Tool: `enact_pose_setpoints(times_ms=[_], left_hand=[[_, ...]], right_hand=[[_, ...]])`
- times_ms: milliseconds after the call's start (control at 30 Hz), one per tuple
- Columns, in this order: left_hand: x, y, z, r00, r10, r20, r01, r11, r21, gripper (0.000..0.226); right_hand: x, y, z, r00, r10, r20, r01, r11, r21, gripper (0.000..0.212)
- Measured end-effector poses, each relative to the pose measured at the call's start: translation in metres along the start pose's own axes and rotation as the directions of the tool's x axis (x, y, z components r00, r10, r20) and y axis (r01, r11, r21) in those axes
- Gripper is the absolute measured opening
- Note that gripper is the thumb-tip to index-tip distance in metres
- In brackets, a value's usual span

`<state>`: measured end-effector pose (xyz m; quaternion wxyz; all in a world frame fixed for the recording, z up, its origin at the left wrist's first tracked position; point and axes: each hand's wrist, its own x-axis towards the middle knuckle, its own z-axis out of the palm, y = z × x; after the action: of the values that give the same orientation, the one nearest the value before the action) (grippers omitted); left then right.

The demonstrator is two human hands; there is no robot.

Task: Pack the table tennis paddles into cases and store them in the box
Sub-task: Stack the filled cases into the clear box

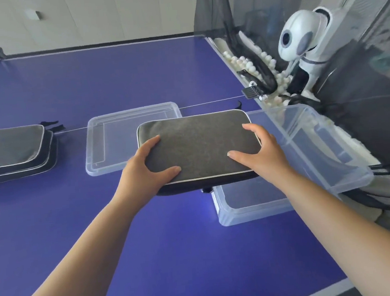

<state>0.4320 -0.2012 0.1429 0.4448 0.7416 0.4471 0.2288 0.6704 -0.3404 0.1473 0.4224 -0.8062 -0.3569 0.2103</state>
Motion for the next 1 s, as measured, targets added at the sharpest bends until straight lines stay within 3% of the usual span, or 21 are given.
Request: enact_pose_setpoints(times_ms=[367,533,667,800,1000], left_hand=[[0.014,0.049,0.103,0.988,0.067,0.139,-0.083,0.99,0.117,0.087],[0.021,0.066,0.156,0.986,0.04,0.16,-0.066,0.985,0.162,0.093],[0.033,0.065,0.192,0.971,-0.066,0.231,0.01,0.972,0.234,0.103],[0.047,0.058,0.222,0.914,-0.243,0.325,0.11,0.92,0.376,0.115],[0.061,0.037,0.249,0.866,-0.385,0.319,0.189,0.843,0.503,0.122]], right_hand=[[0.008,0.072,-0.08,0.988,0.13,-0.088,-0.13,0.991,-0.001,0.07],[0.035,0.107,-0.12,0.988,0.157,-0.004,-0.157,0.984,-0.088,0.077],[0.064,0.137,-0.134,0.982,0.162,0.093,-0.14,0.967,-0.213,0.086],[0.09,0.168,-0.127,0.946,0.243,0.212,-0.168,0.933,-0.318,0.099],[0.112,0.194,-0.107,0.887,0.335,0.317,-0.177,0.882,-0.437,0.107]])
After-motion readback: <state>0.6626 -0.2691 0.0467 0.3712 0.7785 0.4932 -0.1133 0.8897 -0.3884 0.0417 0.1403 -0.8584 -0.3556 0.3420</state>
